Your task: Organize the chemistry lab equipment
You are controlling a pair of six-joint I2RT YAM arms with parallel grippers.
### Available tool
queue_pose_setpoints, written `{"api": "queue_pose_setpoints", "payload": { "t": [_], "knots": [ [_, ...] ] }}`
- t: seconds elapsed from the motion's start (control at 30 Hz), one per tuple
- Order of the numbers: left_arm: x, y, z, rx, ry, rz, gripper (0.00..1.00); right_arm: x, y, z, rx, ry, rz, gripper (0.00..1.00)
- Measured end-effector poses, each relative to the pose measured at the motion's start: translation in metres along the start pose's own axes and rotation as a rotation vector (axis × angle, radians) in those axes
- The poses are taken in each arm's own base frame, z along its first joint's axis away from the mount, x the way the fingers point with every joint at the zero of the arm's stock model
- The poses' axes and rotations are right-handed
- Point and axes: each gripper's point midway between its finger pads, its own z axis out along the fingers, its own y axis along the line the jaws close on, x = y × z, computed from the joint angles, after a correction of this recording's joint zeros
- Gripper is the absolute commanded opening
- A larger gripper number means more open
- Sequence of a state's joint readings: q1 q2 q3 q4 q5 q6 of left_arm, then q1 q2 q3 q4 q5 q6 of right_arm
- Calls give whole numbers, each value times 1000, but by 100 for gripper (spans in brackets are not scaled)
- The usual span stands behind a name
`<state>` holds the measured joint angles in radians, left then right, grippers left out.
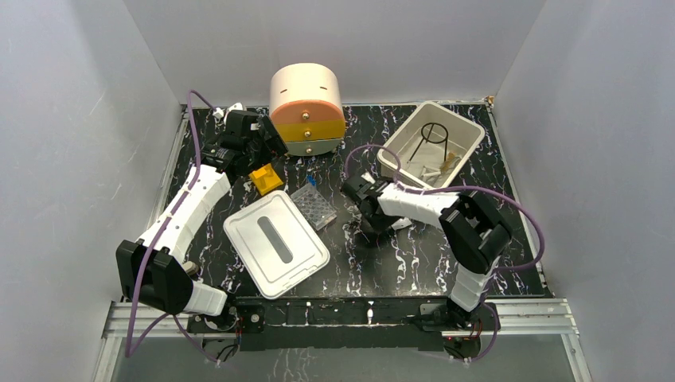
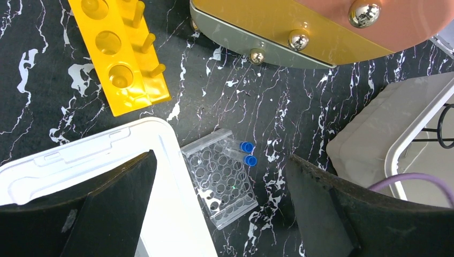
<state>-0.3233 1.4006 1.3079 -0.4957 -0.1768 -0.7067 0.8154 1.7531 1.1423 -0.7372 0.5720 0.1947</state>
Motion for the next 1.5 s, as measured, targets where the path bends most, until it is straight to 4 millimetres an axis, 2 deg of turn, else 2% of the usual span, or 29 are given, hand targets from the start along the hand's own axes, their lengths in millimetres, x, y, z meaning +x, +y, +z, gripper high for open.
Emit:
{"api": "queue_pose_setpoints", "payload": {
  "t": [0.17,0.3,0.53,0.9,1.07,1.2,1.3,1.5],
  "knots": [
    [0,1,0,-4,-2,-1,90,16,15,5,22,37,-114,60],
    [-1,2,0,-8,-3,-1,90,19,8,9,82,51,-158,56],
    [-2,4,1,-12,-6,-4,91,20,-3,18,189,71,-226,40],
    [-3,5,1,-14,-7,-7,91,19,1,26,221,71,-289,2],
    [-4,5,1,-16,-8,-8,91,15,4,26,207,61,-284,0],
    [-4,6,1,-16,-9,-7,91,5,13,19,128,14,-242,0],
    [-4,6,1,-16,-9,-7,91,-10,17,3,43,-57,-178,0],
    [-3,3,1,0,1,-11,93,-48,8,-32,-155,-213,20,0]
  ]
}}
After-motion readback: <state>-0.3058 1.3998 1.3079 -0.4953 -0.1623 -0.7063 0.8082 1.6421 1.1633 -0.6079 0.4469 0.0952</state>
